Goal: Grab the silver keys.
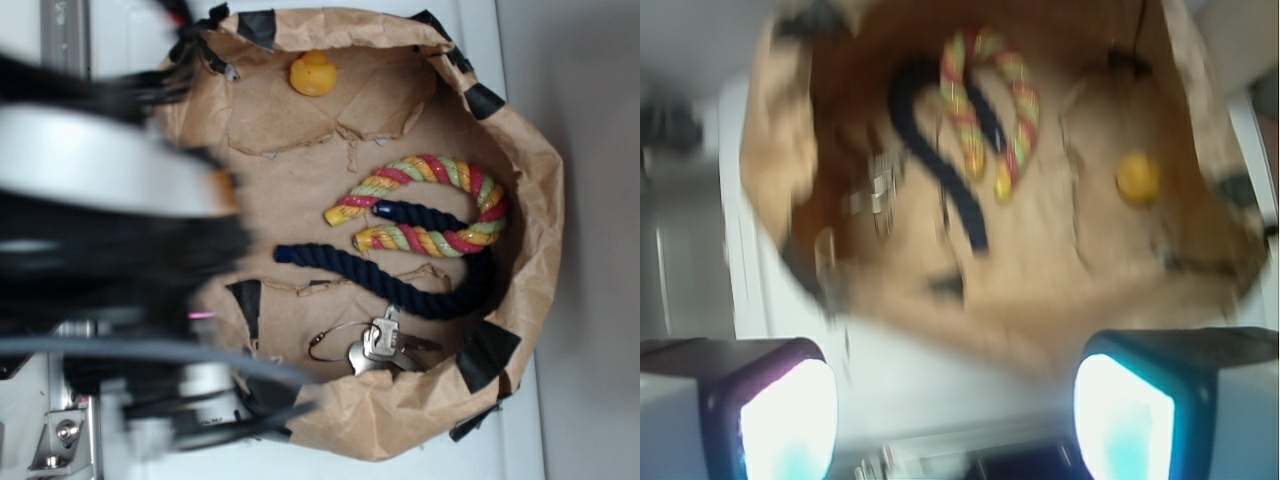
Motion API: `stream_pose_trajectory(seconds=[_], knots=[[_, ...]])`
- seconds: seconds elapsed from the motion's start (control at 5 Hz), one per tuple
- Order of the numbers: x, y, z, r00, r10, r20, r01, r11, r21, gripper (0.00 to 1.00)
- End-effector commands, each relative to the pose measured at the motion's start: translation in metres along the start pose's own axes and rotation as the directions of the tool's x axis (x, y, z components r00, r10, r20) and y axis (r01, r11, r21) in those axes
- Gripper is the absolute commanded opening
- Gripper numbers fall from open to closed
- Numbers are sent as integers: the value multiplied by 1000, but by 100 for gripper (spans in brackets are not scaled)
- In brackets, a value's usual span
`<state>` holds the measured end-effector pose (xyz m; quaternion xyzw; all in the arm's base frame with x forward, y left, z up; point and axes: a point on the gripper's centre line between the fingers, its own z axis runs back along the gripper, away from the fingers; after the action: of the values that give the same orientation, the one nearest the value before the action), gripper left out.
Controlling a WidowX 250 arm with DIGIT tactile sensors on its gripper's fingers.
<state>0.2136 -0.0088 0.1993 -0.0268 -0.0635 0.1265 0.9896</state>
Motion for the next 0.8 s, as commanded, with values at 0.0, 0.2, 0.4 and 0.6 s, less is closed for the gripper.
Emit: stream_pose_trajectory(seconds=[0.0,0.2,0.4,0.6], knots=[[49,30,-35,985,172,13,-169,978,-123,100],[39,40,-66,990,142,-6,-142,980,-140,100],[23,34,-89,997,73,-23,-75,986,-150,100],[19,22,-108,1000,10,-13,-12,989,-149,100]])
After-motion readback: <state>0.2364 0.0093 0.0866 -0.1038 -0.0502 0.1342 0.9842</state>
